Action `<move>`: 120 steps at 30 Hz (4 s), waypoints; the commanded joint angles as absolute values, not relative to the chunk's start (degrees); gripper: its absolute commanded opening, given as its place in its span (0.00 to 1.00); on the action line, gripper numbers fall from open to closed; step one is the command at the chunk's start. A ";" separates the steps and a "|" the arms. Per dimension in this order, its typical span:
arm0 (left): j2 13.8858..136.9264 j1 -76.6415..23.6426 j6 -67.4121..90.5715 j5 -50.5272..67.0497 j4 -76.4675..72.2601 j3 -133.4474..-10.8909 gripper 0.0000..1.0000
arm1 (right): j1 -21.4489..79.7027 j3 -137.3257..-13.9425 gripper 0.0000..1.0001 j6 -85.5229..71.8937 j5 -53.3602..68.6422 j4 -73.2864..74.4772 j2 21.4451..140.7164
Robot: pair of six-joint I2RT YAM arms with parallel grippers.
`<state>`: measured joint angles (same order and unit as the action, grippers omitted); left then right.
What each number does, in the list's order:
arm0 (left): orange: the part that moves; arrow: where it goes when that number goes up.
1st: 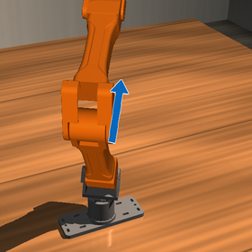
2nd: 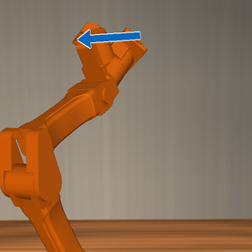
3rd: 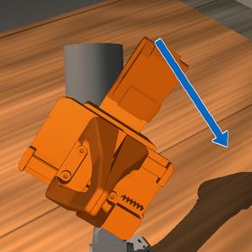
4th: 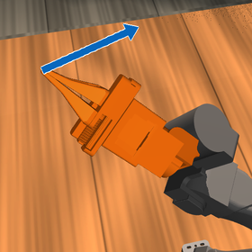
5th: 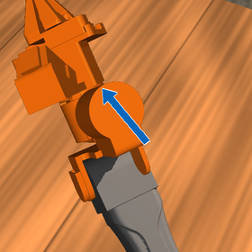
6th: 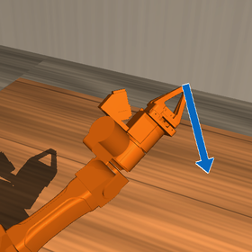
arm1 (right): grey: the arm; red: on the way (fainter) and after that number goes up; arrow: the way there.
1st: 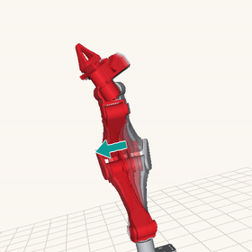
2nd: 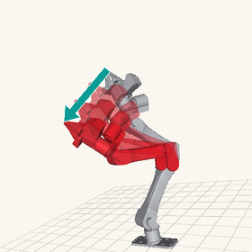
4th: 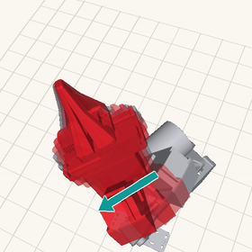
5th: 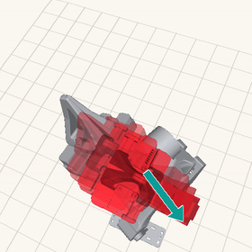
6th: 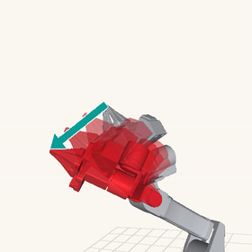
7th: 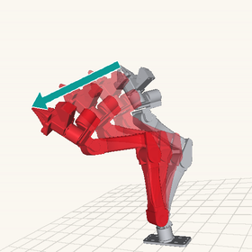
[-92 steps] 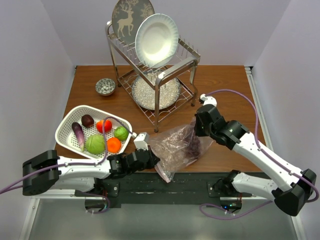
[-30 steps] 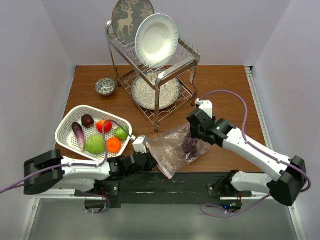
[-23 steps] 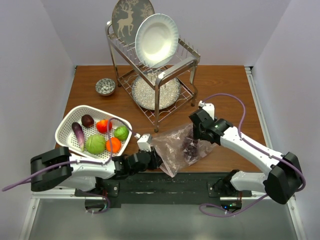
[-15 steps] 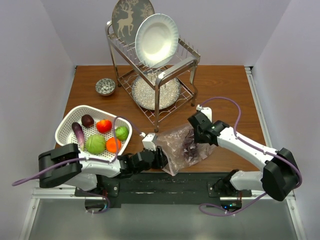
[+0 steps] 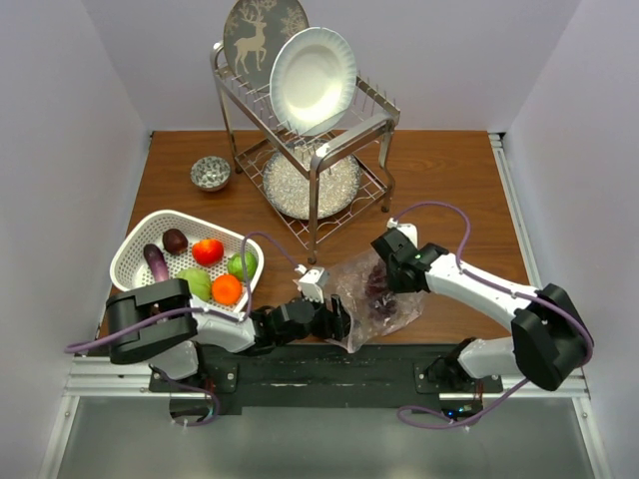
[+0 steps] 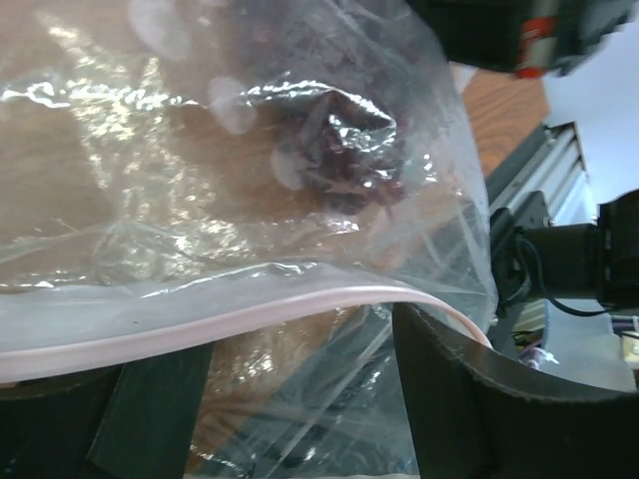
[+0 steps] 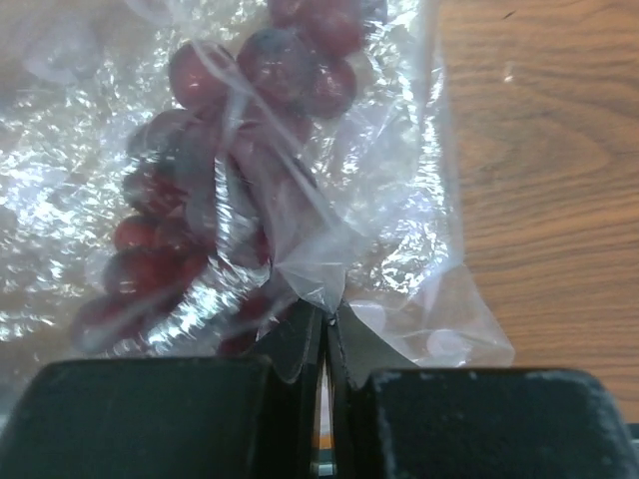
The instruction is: Open the zip-top bag and remove the fake food
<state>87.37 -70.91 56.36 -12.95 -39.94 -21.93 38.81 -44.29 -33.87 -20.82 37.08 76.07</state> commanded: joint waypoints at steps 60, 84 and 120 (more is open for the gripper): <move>79.71 -71.72 57.56 -11.95 -22.85 -30.41 0.41 | 41.40 -43.33 0.00 -34.54 -14.33 31.03 77.43; 90.17 -71.72 62.58 -10.02 -31.46 -33.22 0.40 | 41.48 -41.13 0.00 -34.89 -12.92 29.36 77.61; 84.65 -71.72 55.64 -23.56 -18.46 -32.35 0.02 | 39.73 -41.84 0.00 -36.04 -21.97 32.61 76.64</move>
